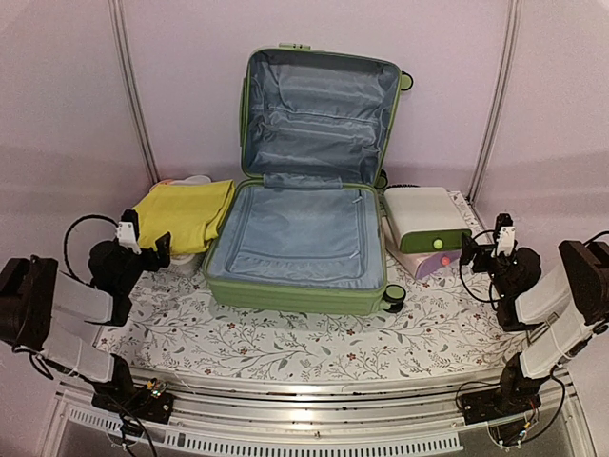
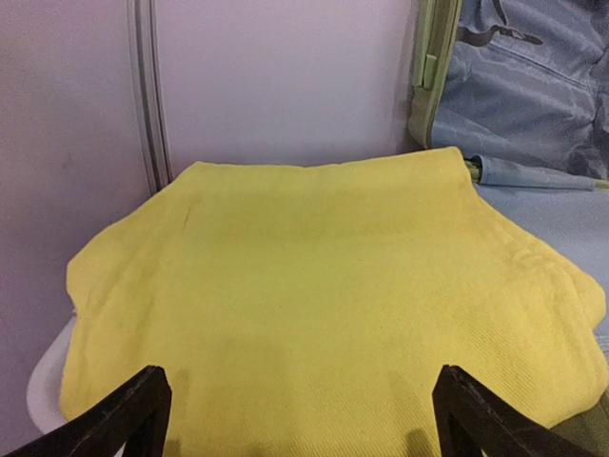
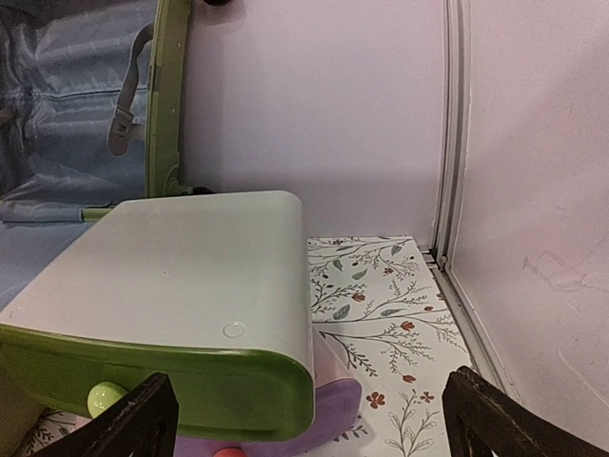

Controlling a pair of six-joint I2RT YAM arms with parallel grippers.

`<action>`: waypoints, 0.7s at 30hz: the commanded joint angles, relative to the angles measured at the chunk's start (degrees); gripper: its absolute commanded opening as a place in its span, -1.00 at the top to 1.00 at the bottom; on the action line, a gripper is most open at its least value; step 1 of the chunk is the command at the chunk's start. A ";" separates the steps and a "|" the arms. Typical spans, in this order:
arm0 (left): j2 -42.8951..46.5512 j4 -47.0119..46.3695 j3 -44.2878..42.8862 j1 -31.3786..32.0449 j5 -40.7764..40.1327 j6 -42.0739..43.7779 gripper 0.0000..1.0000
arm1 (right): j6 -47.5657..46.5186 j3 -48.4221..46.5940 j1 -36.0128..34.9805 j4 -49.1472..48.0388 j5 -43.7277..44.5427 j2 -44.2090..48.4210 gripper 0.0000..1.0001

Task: Open, take out, and arrange the luggage
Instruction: Reset both arms

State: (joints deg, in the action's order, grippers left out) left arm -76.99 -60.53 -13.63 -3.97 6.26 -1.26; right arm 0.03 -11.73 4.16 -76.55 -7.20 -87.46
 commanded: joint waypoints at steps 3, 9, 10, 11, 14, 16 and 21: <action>-10.68 -12.95 -0.36 -0.41 3.57 1.82 -0.97 | -0.85 -2.42 0.14 2.74 -4.32 -0.69 -0.98; -11.50 -12.51 -0.94 1.37 -0.14 2.72 -0.97 | -1.70 -2.33 0.09 2.64 -4.76 -0.69 -0.97; -11.51 -12.55 -0.80 1.41 -0.15 2.66 -0.97 | -1.78 -2.34 0.14 2.62 -4.75 -0.72 -0.98; -11.51 -12.32 -0.93 1.53 -0.46 2.73 -0.97 | -1.79 -2.36 0.12 2.70 -4.82 -0.71 -0.97; -11.52 -12.00 -1.18 1.86 -1.04 2.86 -0.97 | -1.88 -2.34 0.14 2.71 -4.84 -0.70 -0.98; -11.60 -11.86 -1.23 2.47 -2.23 3.19 -0.97 | -1.88 -2.37 0.14 2.75 -4.84 -0.78 -0.98; -11.51 -11.88 -1.16 2.63 -2.65 3.36 -0.97 | -1.88 -2.42 0.09 2.80 -4.85 -0.79 -0.97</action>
State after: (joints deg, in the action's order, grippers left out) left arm -87.90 -70.89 -14.00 -1.89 4.75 1.10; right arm -1.37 -13.19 4.16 -73.84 -11.29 -87.50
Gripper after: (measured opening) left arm 0.984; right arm 0.988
